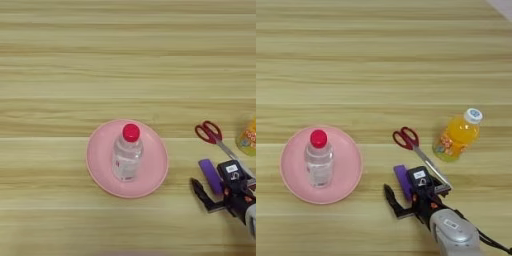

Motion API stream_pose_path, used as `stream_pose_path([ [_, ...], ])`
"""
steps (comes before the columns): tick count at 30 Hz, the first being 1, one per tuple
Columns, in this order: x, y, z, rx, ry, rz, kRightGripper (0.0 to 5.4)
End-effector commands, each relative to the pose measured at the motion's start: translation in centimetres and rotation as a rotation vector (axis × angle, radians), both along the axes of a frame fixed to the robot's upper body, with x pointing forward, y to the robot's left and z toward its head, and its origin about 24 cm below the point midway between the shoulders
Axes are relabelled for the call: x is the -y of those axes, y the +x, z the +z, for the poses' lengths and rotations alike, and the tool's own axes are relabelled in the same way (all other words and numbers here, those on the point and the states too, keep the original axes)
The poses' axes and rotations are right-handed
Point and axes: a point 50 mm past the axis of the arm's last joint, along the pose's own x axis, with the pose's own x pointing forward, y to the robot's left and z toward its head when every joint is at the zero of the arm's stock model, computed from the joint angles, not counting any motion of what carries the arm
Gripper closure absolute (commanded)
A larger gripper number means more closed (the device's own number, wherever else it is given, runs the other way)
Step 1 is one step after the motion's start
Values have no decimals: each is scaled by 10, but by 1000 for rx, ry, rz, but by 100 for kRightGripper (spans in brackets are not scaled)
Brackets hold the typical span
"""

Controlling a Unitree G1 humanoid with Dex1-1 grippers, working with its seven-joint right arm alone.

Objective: Move the objects on the table

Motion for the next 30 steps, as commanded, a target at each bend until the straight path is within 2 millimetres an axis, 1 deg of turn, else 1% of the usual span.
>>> stream_pose_path([
  [1,2,13,12,87,-32,16,2],
  [16,4,12,8,70,-44,14,2],
  [17,4,12,8,68,-46,14,18],
  [19,5,12,7,64,-47,15,31],
  [26,4,11,6,56,-49,19,127],
  [30,5,11,6,56,-49,19,169],
])
